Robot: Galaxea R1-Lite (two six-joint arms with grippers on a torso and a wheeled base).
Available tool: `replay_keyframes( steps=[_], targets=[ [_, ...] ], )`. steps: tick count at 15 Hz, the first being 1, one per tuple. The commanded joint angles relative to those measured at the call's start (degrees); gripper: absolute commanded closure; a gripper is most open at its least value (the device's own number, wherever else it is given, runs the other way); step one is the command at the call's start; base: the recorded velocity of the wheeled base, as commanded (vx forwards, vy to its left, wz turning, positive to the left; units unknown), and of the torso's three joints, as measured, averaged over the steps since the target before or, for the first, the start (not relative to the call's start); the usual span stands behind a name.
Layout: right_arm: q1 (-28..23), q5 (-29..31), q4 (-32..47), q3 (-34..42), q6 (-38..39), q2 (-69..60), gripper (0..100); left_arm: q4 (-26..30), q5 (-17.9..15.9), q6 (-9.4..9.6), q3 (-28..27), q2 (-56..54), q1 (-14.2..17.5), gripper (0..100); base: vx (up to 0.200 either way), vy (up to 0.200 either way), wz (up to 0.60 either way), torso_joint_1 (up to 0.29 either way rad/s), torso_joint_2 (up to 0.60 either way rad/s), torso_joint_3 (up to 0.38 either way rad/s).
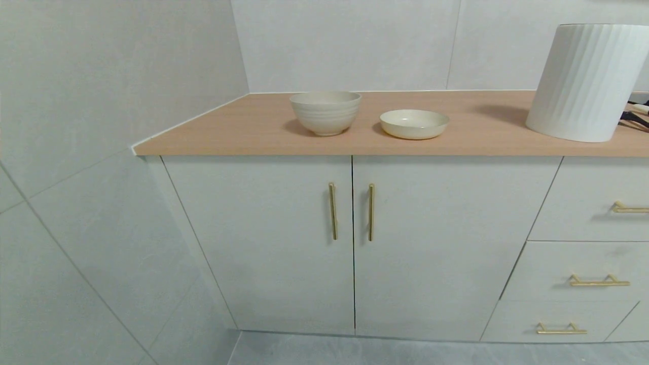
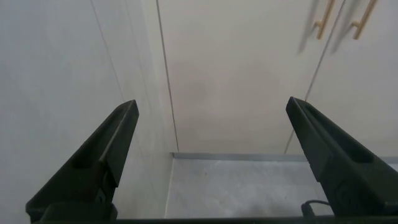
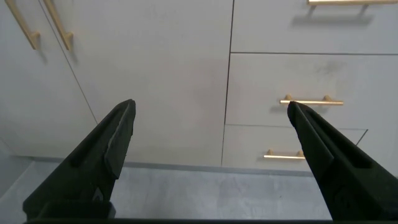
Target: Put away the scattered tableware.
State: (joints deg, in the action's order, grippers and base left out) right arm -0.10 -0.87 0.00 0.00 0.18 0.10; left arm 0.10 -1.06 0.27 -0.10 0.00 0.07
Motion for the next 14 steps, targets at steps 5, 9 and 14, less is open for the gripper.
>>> replay_keyframes(
  steps=[5,9,14],
  targets=[
    [0.01,-0.01,0.0,0.0,-0.01,-0.01,0,-0.01,0.01,0.0,0.01,0.09,0.01,0,0.0,0.0,0.0,-0.002,0.01,0.016],
    [0.01,-0.01,0.0,0.0,-0.09,-0.01,0,-0.01,0.01,0.0,0.01,0.09,0.01,0,0.0,0.0,0.0,0.0,0.0,0.0],
    [0.01,-0.01,0.0,0.0,-0.18,-0.01,0,0.08,0.01,0.0,0.01,0.09,0.01,0,0.0,0.0,-0.24,-0.001,0.0,0.002]
  ],
)
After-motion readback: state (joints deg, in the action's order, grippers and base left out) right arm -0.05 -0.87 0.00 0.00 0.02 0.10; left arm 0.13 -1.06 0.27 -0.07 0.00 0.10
